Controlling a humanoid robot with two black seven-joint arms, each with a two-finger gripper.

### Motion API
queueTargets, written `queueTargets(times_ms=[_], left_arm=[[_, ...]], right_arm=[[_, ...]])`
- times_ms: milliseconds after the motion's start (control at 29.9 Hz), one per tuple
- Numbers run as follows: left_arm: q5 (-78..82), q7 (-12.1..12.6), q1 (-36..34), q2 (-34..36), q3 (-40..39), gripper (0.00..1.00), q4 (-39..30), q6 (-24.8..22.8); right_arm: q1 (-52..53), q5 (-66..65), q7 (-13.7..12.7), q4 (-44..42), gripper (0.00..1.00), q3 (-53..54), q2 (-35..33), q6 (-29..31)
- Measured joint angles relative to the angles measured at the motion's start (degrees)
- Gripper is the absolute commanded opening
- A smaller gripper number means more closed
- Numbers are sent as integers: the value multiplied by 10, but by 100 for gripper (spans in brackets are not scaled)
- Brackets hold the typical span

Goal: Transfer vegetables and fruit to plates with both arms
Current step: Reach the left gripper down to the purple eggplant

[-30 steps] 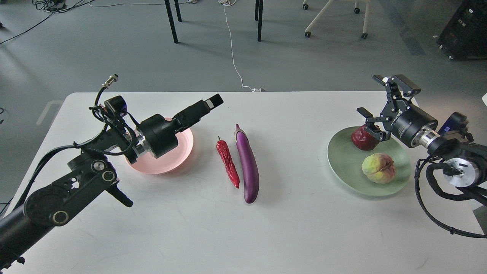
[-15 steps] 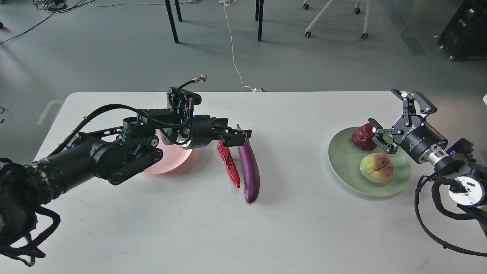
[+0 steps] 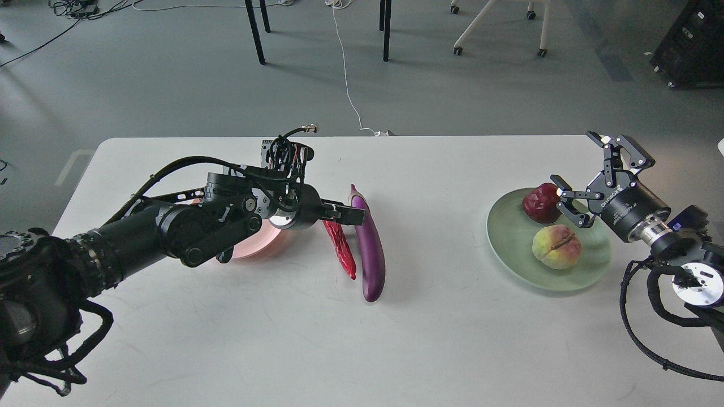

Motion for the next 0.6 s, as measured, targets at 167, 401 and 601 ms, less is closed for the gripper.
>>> queueTargets(times_ms=[167, 401, 601], left_arm=[[-6, 4, -10, -37, 0, 98, 31, 0], [-4, 2, -19, -66, 1, 98, 62, 3], [-3, 1, -19, -72, 3, 98, 67, 4]], right_arm=[[0, 0, 0, 0, 96, 0, -2, 0], [-2, -1, 0, 1, 96, 0, -2, 1], [-4, -1, 0, 1, 96, 0, -2, 1]])
